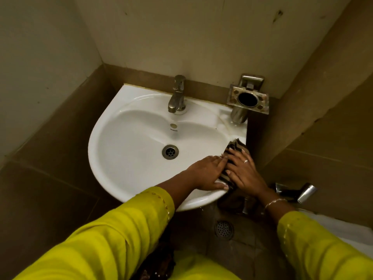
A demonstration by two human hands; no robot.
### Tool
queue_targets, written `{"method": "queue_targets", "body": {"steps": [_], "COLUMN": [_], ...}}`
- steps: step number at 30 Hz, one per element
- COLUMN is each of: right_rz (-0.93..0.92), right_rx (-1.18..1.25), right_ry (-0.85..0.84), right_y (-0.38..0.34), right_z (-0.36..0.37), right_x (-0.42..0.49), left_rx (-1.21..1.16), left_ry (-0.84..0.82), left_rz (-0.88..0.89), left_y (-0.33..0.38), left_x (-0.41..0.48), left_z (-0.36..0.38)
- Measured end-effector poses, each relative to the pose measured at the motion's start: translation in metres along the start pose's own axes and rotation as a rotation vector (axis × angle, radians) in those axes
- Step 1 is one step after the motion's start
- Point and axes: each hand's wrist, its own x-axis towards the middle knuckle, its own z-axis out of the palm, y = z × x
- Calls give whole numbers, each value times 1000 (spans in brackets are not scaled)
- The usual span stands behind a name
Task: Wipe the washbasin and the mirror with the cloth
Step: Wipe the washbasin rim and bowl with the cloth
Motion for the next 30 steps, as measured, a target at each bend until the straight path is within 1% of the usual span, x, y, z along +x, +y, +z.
{"method": "queue_targets", "body": {"steps": [2,3,6,7,9,11,13,16,21,24,27,30], "right_rz": [0,55,374,462,538,562,582,576,540,573,623,641], "right_rx": [-52,-41,66,66,18,-21,-42,-70,-131,-125,-177,-228], "right_ry": [-34,-39,47,38,10,-4,-54,-97,-63,-33,-64,-59], "right_y": [2,-1,-27,-32,-38,-36,-31,-17,-1,3,3,2], "right_z": [-4,-5,1,5,11,11,8,2,-3,-3,-2,1], "right_x": [9,11,9,8,9,15,23,40,66,82,95,105], "left_rx": [23,36,85,116,169,191,190,171,171,201,204,209], "left_ry": [17,31,44,36,5,-9,-3,22,51,61,70,81], "left_rz": [12,16,22,35,51,46,41,33,12,-16,-48,-87], "left_y": [1,0,-6,-9,-13,-16,-19,-21,-33,-47,-62,-78], "left_x": [7,11,16,18,21,24,27,36,51,54,54,53], "left_z": [-6,-8,-13,-14,-15,-15,-15,-19,-29,-32,-36,-38]}}
